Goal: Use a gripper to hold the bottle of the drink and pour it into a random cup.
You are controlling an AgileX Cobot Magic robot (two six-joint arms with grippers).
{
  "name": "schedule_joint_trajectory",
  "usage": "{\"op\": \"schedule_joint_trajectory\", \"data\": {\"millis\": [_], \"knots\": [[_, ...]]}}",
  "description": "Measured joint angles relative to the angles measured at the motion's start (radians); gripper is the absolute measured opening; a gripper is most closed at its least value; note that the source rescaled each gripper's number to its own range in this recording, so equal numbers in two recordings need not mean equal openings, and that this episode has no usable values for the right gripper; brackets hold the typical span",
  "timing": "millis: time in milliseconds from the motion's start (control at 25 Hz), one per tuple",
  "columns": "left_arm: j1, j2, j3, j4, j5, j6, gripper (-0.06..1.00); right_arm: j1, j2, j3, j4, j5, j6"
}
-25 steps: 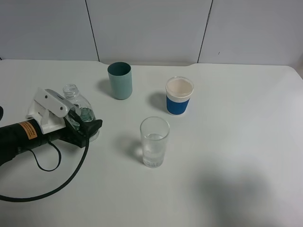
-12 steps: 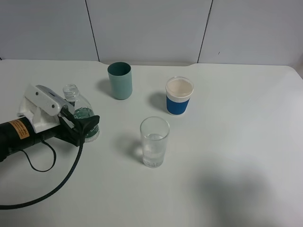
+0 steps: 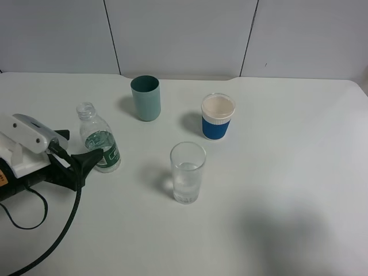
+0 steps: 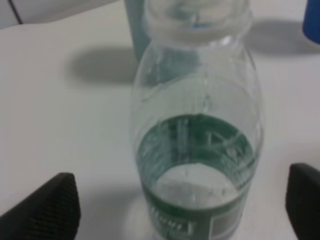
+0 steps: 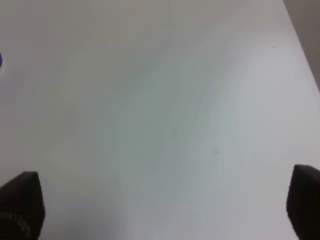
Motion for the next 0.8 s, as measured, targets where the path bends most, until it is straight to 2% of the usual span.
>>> {"op": "schedule_joint_trajectory", "data": {"millis": [400,640,800], "knots": [[0.000,-0.172,0.021,-0.048,0.022,-0.001,0.65,0.000,0.000,0.000,0.000,0.000,0.000],[0.000,-0.302,0.021,-0.083,0.177,-0.031,0.65,0.000,0.000,0.000,0.000,0.000,0.000],[0.000,-0.399,-0.024,-0.087,0.341,-0.064,0.65,0.000,0.000,0.000,0.000,0.000,0.000]]}}
